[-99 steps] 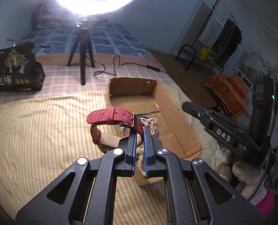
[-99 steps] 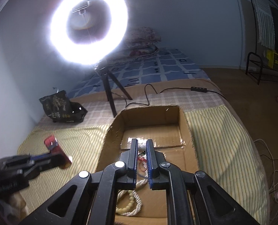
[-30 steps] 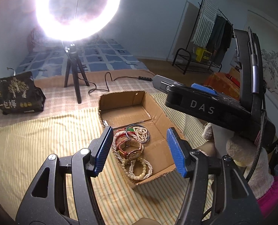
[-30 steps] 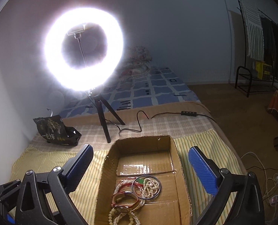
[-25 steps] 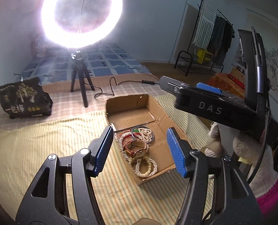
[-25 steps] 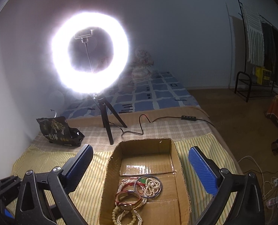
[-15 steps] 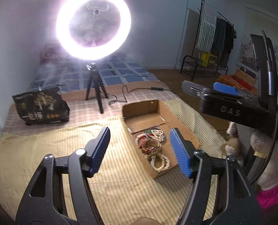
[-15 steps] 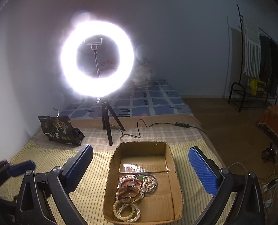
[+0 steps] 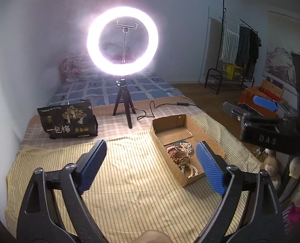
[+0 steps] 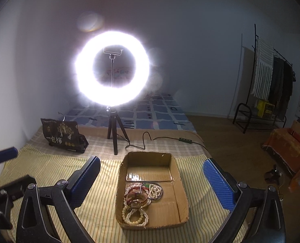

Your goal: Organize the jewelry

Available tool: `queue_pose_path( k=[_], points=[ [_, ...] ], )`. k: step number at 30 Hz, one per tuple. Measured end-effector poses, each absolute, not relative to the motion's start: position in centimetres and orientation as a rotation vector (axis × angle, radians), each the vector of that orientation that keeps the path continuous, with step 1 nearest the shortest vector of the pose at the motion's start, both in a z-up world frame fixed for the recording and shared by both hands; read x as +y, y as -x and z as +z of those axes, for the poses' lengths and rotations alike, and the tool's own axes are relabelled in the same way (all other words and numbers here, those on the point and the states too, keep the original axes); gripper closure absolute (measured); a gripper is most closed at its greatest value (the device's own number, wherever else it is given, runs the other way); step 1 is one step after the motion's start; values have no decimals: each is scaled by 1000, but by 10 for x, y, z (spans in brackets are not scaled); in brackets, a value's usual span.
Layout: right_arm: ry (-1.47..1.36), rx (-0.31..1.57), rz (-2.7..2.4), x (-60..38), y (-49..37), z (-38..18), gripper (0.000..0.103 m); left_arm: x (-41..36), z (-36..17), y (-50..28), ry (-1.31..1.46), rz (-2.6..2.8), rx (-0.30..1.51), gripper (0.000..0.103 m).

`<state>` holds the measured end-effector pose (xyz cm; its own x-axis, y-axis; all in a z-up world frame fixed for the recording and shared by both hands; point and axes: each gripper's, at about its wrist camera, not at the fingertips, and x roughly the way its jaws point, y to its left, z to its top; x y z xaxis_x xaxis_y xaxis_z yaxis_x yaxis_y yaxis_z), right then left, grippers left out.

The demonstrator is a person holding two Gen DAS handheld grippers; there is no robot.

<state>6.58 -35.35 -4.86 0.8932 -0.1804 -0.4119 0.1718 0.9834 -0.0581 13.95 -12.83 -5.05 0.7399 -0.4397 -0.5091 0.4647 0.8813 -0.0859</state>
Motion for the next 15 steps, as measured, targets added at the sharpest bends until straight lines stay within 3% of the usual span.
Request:
queue_pose_path(
  k=[15],
  points=[
    [3, 389, -165, -339, -41, -51, 0, -133, -53, -118, -148, -465, 514, 1]
  ],
)
